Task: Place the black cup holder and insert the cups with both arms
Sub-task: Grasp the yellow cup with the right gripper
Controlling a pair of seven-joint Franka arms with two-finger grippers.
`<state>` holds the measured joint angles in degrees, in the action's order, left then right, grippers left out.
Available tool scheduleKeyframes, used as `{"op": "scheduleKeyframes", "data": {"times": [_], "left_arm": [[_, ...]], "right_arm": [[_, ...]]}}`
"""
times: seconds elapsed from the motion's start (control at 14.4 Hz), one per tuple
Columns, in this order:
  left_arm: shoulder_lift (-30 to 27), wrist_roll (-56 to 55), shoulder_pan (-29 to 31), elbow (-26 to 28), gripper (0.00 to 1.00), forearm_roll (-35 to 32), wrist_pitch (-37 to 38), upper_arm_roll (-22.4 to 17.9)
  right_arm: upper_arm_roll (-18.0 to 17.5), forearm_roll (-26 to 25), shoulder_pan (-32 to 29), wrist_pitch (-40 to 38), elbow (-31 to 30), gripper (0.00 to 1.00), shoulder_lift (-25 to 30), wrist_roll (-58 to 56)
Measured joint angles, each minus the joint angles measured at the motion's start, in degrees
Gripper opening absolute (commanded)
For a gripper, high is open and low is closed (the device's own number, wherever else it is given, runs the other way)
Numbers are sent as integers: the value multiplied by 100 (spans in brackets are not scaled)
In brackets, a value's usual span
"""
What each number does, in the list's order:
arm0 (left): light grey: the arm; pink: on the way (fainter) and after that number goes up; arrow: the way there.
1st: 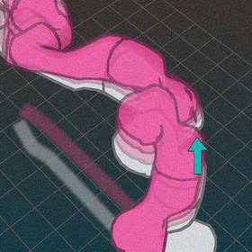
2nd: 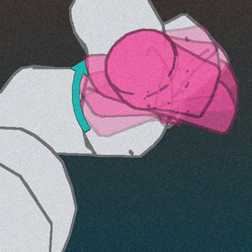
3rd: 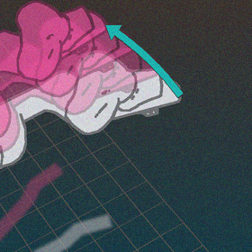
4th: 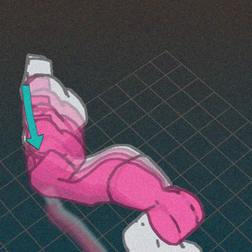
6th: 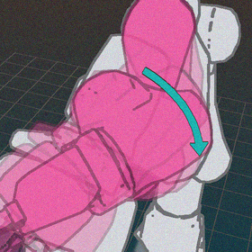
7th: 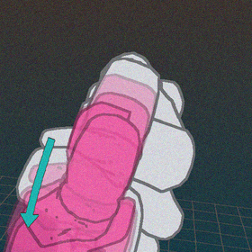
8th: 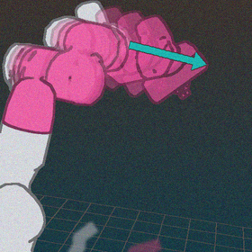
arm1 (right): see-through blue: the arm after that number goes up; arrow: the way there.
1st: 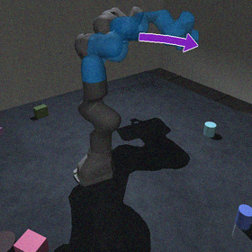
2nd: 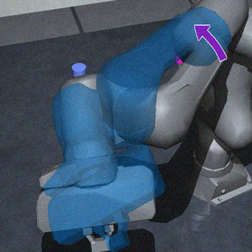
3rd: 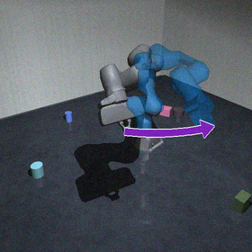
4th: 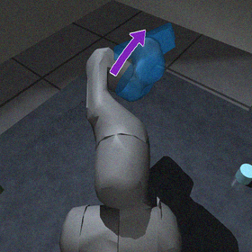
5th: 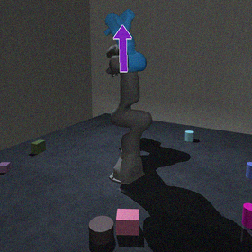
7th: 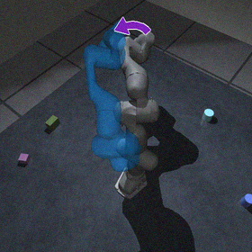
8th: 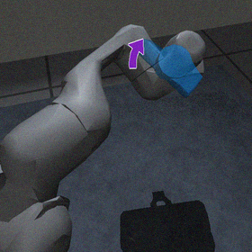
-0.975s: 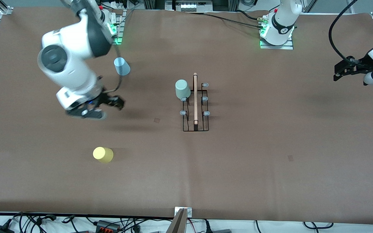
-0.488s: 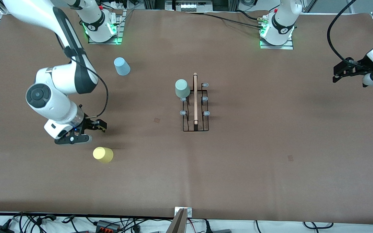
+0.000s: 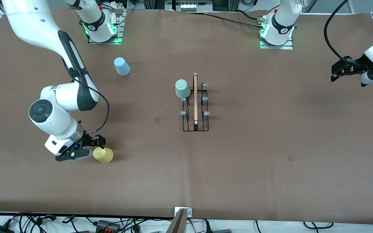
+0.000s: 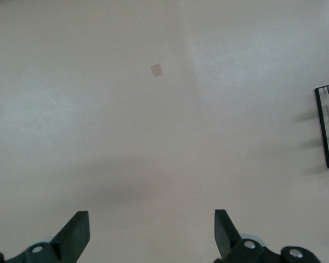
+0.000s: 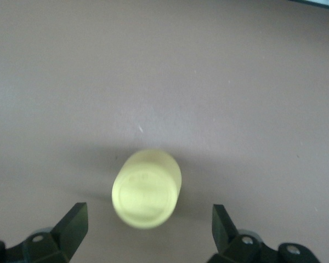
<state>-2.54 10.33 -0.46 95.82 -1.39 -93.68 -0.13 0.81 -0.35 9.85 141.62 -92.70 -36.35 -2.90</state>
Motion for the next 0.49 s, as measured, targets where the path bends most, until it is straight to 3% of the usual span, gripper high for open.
{"op": "scheduleKeyframes", "data": {"times": [0.49], "left_arm": [[1,0,-18,0,100,0,-5,7]], "right_arm": [[-7,1,35,444,115,100,-498,0]]}}
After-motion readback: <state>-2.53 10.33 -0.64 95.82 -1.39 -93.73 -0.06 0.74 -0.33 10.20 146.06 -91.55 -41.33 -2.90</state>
